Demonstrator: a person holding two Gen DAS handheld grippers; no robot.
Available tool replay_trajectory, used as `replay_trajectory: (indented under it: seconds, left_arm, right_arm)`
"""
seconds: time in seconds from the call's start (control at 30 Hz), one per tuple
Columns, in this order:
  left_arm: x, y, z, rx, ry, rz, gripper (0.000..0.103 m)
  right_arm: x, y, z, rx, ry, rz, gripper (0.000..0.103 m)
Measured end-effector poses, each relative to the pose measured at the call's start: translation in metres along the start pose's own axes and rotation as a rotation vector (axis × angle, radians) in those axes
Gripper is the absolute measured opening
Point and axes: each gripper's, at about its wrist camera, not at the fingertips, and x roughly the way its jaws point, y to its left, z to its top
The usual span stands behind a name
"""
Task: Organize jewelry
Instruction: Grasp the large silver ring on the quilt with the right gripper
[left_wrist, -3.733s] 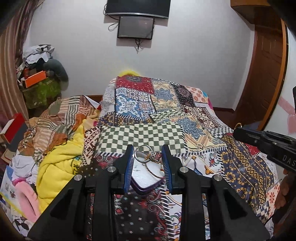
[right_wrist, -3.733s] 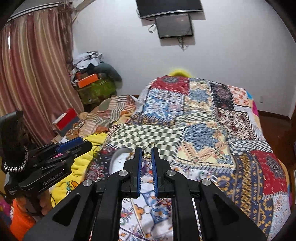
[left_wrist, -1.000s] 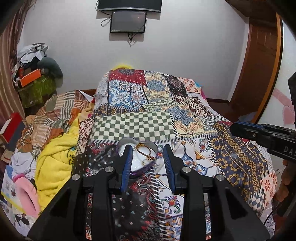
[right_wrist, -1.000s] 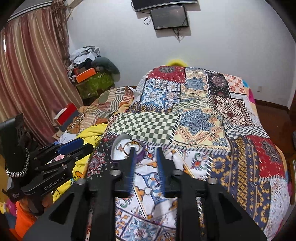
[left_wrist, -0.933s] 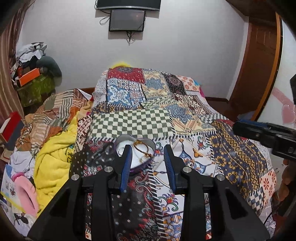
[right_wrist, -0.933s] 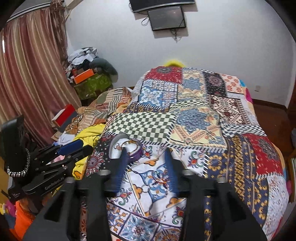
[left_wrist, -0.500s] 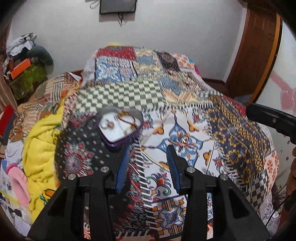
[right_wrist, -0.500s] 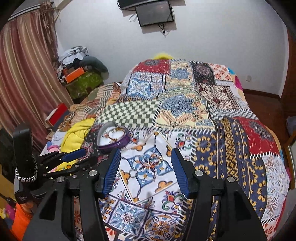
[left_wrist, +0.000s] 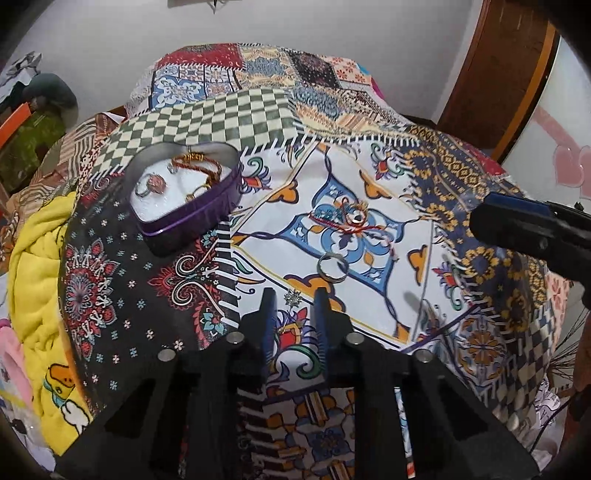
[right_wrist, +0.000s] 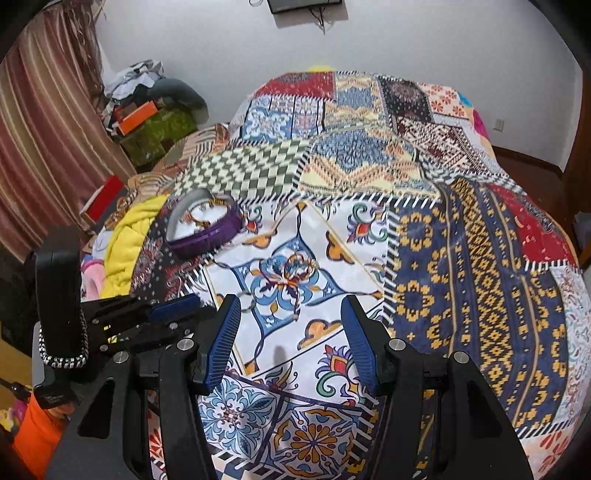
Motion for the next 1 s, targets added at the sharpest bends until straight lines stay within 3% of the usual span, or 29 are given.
replay_trajectory:
  seconds: [0.17,0.33,0.57,0.73,0.93,1.0]
  left_arm:
    - [0.008,0.002,-0.001,0.006,-0.003,0.004,0.010]
    - [0.007,0.005,-0.002,0.011,-0.018,0.004,0.009]
    - [-0.006,0.031,0.001,-0.069,-0.059,0.012,0.009]
    - [-0.012,0.045,0.002,-0.094,-0.075,0.021,0.009]
    - [-0.010,0.044,0.004,-0.090,-0.078,0.022,0.009]
    - [-0.010,0.043,0.005,-0.090,-0.077,0.021,0.009]
  right_arm:
    - [0.014,0.000,-0.004,-0.002,0.038,0.012,0.053]
    - [0.029,0.011,-0.006,-0.031,0.074,0.027,0.052]
    - [0.051,0.030,-0.007,-0.092,0.120,0.057,0.052]
    - [0.070,0.038,-0.008,-0.127,0.167,0.069,0.033]
    - [0.078,0.039,-0.008,-0.159,0.153,0.043,0.019]
    - [0.080,0.039,-0.006,-0.155,0.151,0.050,0.019]
